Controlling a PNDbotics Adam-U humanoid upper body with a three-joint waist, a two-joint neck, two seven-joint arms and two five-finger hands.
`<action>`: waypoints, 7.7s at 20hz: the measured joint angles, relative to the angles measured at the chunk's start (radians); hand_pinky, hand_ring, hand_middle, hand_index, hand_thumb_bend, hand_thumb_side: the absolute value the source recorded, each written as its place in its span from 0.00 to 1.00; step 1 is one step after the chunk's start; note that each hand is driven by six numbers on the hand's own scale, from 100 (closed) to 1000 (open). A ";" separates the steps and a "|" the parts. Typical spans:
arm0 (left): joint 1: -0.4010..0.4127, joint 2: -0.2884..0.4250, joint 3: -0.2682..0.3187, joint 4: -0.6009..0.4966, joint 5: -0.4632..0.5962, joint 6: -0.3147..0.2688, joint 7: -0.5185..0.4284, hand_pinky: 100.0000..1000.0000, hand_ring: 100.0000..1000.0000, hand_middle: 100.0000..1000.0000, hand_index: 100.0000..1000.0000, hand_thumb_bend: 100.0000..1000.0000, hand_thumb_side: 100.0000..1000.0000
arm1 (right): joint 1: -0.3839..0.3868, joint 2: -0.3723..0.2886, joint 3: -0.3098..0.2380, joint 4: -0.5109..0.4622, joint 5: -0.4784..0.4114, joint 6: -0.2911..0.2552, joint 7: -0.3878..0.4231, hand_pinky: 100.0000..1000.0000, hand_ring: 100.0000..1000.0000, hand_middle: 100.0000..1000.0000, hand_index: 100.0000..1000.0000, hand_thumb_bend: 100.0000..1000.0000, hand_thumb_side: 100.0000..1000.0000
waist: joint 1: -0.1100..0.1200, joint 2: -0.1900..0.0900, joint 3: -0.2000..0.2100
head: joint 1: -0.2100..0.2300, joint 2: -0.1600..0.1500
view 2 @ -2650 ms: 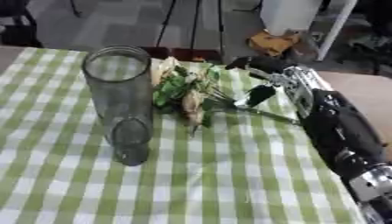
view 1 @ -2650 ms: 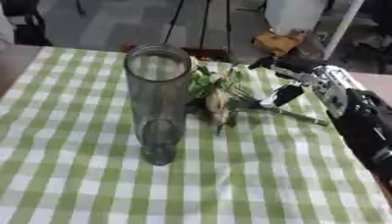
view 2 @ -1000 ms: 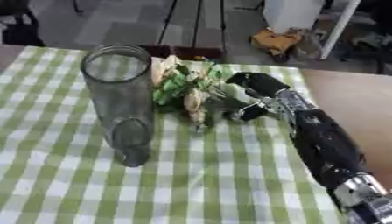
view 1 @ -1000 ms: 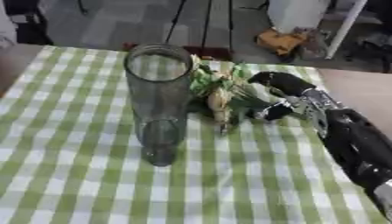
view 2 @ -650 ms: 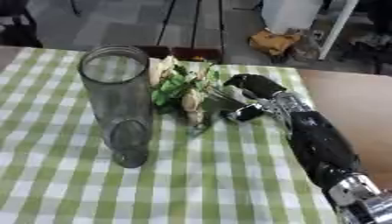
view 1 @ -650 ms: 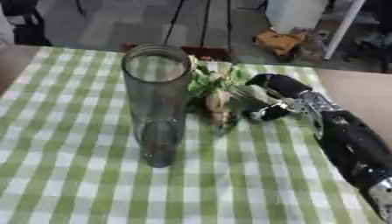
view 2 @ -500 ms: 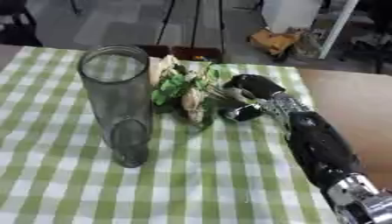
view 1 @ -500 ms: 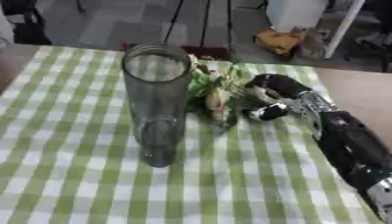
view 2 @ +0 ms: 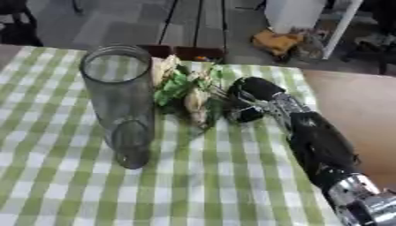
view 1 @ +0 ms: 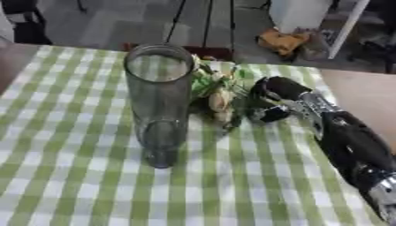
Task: Arrange flowers into the vase.
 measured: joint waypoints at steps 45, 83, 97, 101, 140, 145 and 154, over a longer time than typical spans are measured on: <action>0.001 0.000 0.000 0.000 0.000 0.007 -0.007 0.48 0.81 0.92 0.95 0.00 0.85 | -0.005 0.001 -0.013 0.022 -0.226 -0.066 -0.023 0.00 0.00 0.00 0.00 0.04 0.62 | 0.001 0.000 0.004 | -0.003 -0.004; 0.015 0.000 -0.006 0.000 0.000 0.017 -0.016 0.48 0.81 0.92 0.95 0.00 0.84 | -0.172 0.119 -0.105 -0.583 -1.348 0.566 0.079 0.00 0.00 0.00 0.00 0.05 0.37 | 0.005 -0.045 0.004 | 0.001 0.001; 0.019 0.001 -0.018 0.000 0.010 0.023 -0.028 0.48 0.80 0.92 0.95 0.00 0.84 | -0.312 0.271 -0.109 -0.681 -1.508 0.664 -0.116 0.00 0.00 0.00 0.00 0.00 0.33 | -0.007 -0.074 0.021 | 0.000 0.018; 0.019 0.001 -0.020 0.000 0.015 0.025 -0.032 0.48 0.80 0.92 0.95 0.00 0.84 | -0.336 0.302 -0.112 -0.692 -1.524 0.665 -0.142 0.00 0.00 0.00 0.00 0.00 0.33 | -0.011 -0.076 0.029 | -0.003 0.018; 0.017 -0.008 -0.024 0.000 0.025 0.023 -0.044 0.48 0.81 0.93 0.95 0.00 0.85 | -0.261 0.377 -0.078 -0.671 -1.561 0.370 0.085 0.00 0.00 0.00 0.00 0.00 0.39 | -0.019 -0.039 0.059 | -0.016 -0.004; 0.017 -0.009 -0.024 0.000 0.025 0.022 -0.044 0.48 0.81 0.93 0.95 0.00 0.85 | -0.249 0.379 -0.080 -0.664 -1.569 0.358 0.116 0.00 0.00 0.00 0.00 0.00 0.39 | -0.020 -0.035 0.059 | -0.016 -0.010; 0.011 -0.009 -0.024 0.000 0.025 0.022 -0.044 0.48 0.81 0.93 0.95 0.00 0.85 | -0.223 0.379 -0.074 -0.620 -1.522 0.338 0.170 0.01 0.00 0.00 0.00 0.27 0.52 | -0.021 -0.032 0.054 | -0.012 -0.010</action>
